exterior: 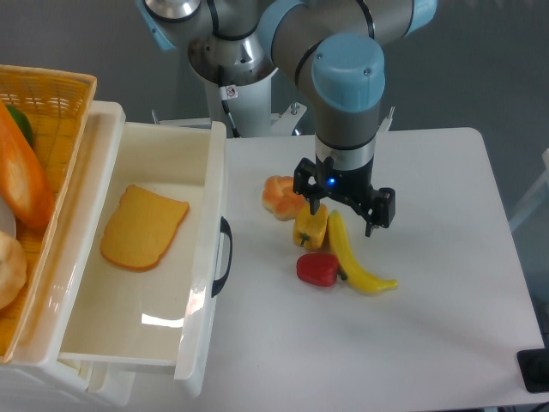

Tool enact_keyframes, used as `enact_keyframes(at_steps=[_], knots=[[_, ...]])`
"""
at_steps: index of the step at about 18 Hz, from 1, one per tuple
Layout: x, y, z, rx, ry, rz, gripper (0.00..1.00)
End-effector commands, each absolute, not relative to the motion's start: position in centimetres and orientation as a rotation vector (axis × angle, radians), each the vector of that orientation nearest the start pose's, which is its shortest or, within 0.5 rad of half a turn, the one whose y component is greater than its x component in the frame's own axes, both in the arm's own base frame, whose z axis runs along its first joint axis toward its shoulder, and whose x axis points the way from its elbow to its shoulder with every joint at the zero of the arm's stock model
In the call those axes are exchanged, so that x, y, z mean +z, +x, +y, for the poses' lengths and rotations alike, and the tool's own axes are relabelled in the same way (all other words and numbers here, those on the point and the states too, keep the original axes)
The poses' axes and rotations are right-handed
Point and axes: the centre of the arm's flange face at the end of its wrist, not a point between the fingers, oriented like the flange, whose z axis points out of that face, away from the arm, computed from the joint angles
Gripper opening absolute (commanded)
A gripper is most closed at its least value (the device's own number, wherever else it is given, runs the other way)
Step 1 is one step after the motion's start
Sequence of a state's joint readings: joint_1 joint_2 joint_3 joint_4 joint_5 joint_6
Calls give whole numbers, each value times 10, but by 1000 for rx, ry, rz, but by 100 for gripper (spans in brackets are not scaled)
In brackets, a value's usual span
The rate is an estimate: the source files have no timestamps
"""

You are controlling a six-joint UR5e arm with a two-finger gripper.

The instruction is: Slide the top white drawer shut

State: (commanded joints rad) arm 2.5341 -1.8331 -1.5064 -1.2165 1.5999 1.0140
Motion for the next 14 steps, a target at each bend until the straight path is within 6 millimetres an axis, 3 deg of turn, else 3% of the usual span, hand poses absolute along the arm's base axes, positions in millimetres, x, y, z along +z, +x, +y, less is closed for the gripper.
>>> enact_keyframes(at_steps=[6,10,14], knots=[[405,-428,460,214,-3070,-27,100],[390,-415,460,187,-3088,-13,100],[390,-408,473,228,-3056,-186,100]])
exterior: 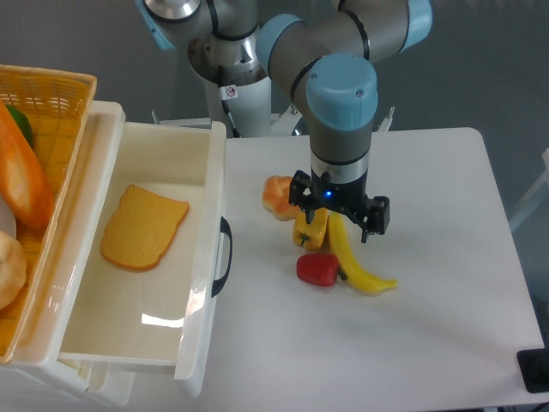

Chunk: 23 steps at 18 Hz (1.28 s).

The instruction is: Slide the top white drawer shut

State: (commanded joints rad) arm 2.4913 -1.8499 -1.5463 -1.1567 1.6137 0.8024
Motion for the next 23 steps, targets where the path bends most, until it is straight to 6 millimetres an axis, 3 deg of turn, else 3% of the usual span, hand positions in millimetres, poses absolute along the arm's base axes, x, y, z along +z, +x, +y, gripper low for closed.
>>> enact_keyframes(at_steps=[7,12,16,18,23], knots=[[361,-397,503,337,-3129,-160,100],[340,-397,517,310,-3128,-296,100],[323,-402,521,282,-3142,-324,100],[312,-403,523,267,-3135,-430,100],[306,-396,528,244,-3118,-520,100]])
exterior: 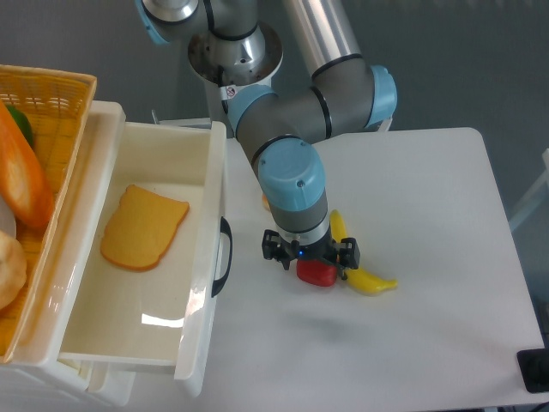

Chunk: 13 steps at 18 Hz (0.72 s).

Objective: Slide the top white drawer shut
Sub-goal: 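Lower the gripper beside the open white drawer's front handle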

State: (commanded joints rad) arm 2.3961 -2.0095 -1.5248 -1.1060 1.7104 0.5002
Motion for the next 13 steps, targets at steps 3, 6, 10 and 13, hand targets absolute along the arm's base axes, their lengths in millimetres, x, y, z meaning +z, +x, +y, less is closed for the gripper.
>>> enact_keyframes(at_steps=[3,6,10,13], knots=[[296,-390,537,88,-3071,-527,100],[291,-388,537,34,-3062,-534,100],[286,-385,540,-51,-3034,-537,100],[284,-384,539,-85,-3041,-542,100]])
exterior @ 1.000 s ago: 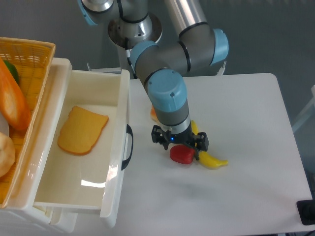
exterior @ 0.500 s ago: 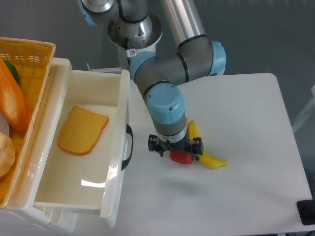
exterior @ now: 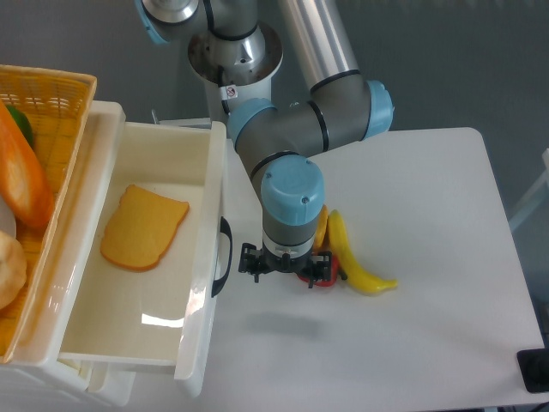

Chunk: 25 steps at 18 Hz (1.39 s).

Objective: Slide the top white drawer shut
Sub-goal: 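Lower the gripper beside the open white drawer's front handle, then push the drawer front with the gripper, sliding the drawer into the unit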

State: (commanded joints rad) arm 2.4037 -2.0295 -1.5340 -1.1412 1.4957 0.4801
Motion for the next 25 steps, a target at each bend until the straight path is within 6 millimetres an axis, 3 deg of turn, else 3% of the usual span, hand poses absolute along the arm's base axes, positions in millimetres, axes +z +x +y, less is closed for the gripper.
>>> enact_keyframes(at_steps=[20,25], knots=[[290,-373,543,-184,-3005,-527,100],[300,-365,544,-207,-2989,-514,100]])
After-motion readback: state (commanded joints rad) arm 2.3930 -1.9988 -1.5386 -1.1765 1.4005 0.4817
